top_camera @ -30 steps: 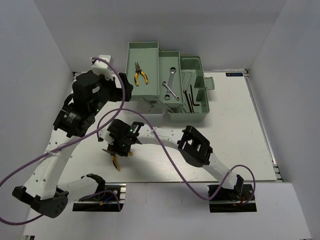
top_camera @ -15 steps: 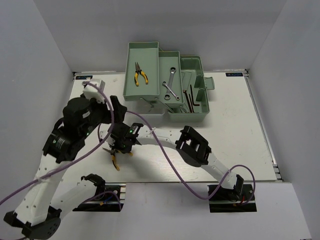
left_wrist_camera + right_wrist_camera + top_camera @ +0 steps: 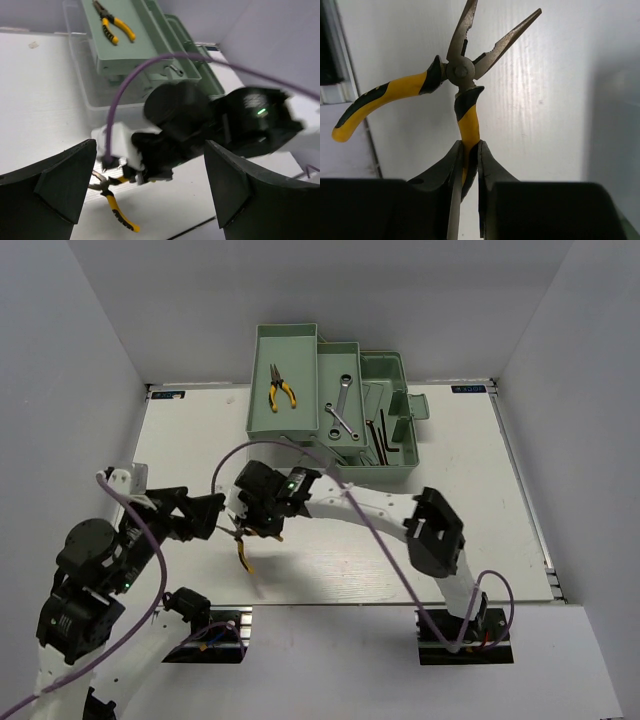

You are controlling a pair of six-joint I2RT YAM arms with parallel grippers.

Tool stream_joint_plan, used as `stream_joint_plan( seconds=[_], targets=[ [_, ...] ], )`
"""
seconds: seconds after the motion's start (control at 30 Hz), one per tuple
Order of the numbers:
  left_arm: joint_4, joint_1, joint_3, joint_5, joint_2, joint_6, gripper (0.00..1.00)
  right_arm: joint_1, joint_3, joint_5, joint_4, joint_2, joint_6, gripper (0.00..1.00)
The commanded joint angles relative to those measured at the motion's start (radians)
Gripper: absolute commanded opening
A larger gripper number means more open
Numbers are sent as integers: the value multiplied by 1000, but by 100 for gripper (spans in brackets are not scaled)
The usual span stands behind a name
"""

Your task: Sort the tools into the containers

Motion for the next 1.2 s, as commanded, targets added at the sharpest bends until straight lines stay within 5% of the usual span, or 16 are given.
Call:
stream_joint_plan(
  seconds=[0.0,0.3,0.57,1.07,1.17],
  targets=[
    [14,-3,-27,83,-25,-23,99,-1,42,-34,14,-173,-30,0],
    [5,-3,-27,92,-65,-23,99,-79,177,262,60,-268,-73,0],
    [39,-3,-110,103,-65,-33,99,-214,201,560,448,-195,-181,0],
    [-64,-3,-175,5,-66,-87,99,-345,419,557,562,89,-260,0],
    [-108,-3,-184,-32,6,-107,99,-354,387,547,528,82,-243,24]
  ],
)
